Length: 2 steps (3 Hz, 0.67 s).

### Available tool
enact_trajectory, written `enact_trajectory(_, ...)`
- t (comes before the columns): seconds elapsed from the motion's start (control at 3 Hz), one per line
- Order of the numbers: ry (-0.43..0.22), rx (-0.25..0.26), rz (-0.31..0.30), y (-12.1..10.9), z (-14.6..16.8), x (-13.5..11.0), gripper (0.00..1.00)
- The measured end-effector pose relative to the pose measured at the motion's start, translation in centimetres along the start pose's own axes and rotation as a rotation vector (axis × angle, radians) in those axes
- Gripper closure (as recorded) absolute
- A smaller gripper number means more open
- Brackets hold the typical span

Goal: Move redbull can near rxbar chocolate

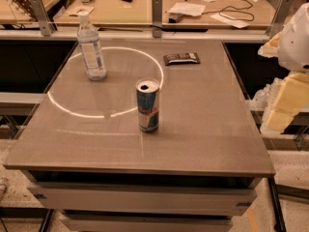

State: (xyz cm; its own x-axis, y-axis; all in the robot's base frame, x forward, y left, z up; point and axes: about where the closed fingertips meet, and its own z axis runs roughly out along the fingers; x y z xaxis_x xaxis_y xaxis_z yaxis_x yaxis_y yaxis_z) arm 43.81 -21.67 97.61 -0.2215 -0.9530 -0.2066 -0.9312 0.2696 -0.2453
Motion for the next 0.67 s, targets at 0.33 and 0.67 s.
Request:
enact_trajectory(0.33,0.0,0.0,0.0,0.0,0.0,0.0,0.0)
enact_trajectory(0.67,-0.032,-0.011,0.03,-0.23,-0.44,-0.06,0.0)
